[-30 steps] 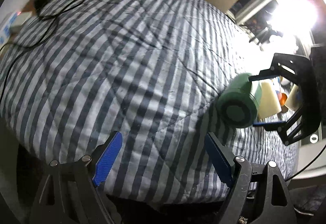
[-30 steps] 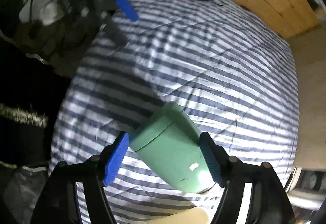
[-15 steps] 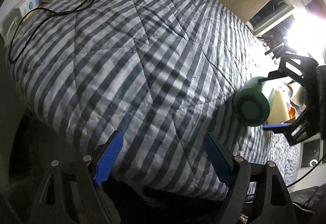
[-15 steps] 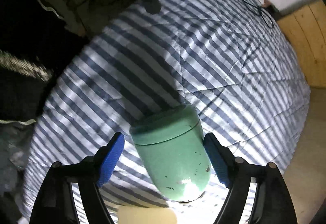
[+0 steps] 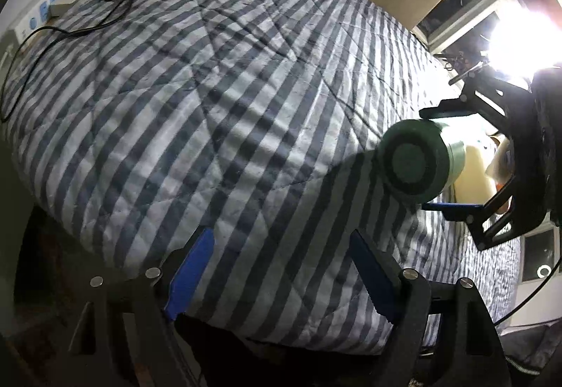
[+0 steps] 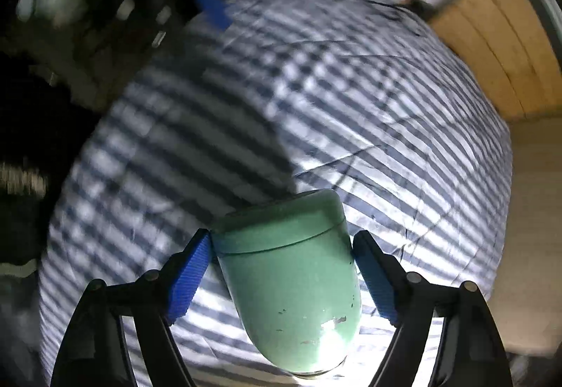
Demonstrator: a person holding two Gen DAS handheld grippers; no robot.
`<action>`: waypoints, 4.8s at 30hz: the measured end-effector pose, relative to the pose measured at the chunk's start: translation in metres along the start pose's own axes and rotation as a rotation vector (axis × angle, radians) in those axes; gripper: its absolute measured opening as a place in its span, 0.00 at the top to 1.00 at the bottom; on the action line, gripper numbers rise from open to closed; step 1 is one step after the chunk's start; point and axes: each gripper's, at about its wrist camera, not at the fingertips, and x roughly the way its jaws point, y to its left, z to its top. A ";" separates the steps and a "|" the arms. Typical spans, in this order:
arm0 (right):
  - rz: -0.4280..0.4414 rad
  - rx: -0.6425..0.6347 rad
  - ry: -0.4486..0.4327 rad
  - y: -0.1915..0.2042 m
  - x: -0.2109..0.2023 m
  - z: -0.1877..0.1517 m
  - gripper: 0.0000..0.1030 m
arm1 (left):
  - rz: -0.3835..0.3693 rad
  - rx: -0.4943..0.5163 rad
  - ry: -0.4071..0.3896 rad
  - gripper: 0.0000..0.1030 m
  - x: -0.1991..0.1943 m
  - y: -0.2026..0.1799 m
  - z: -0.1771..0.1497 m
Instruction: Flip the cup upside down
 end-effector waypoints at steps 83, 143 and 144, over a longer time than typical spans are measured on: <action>-0.636 1.495 -0.536 0.138 -0.144 -0.263 0.27 | -0.385 1.055 0.037 0.33 0.097 -0.385 -0.074; -1.084 1.655 -0.587 0.202 -0.239 -0.223 0.06 | -0.155 0.733 -0.710 0.04 -0.102 -0.275 -0.050; -1.097 1.669 -0.564 0.203 -0.236 -0.225 0.06 | -0.151 0.731 -0.711 0.04 -0.101 -0.276 -0.051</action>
